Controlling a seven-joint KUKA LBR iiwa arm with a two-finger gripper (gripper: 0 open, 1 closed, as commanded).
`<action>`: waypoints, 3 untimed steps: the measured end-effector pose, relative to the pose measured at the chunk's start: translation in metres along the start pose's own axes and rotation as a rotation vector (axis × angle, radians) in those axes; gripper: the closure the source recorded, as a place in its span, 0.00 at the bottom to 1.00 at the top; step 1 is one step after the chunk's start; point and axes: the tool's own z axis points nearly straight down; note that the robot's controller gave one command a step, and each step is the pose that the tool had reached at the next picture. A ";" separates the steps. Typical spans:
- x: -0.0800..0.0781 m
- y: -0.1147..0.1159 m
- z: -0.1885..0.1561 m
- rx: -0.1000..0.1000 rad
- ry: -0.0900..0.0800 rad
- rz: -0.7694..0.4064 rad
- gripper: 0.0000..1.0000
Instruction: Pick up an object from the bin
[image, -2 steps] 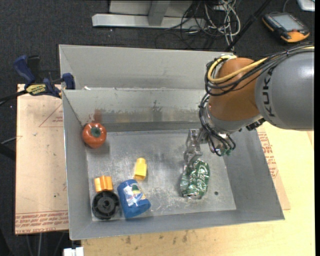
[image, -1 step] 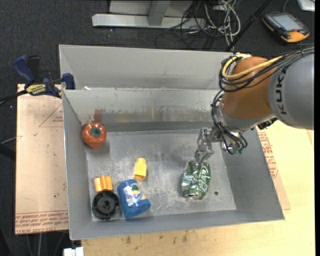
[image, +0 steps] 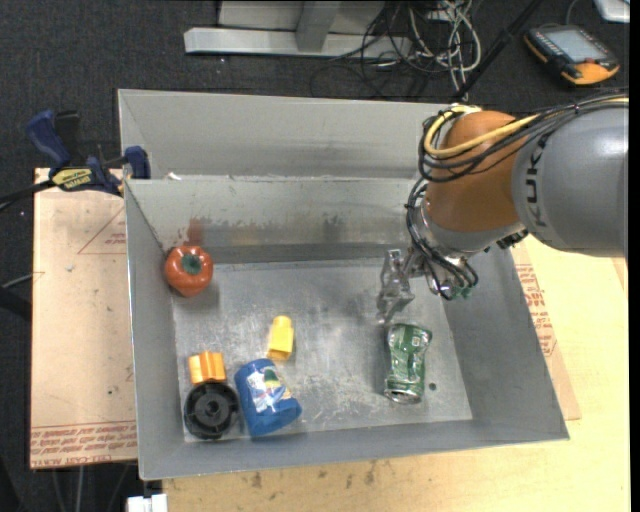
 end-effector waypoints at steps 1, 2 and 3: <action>0.039 -0.007 -0.025 -0.002 0.006 0.151 0.00; 0.039 -0.007 -0.024 -0.002 0.007 0.151 0.00; 0.071 -0.035 0.037 0.002 -0.019 0.249 1.00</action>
Offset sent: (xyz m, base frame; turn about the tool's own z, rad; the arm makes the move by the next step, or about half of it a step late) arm 0.0000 0.0000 0.0000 0.0000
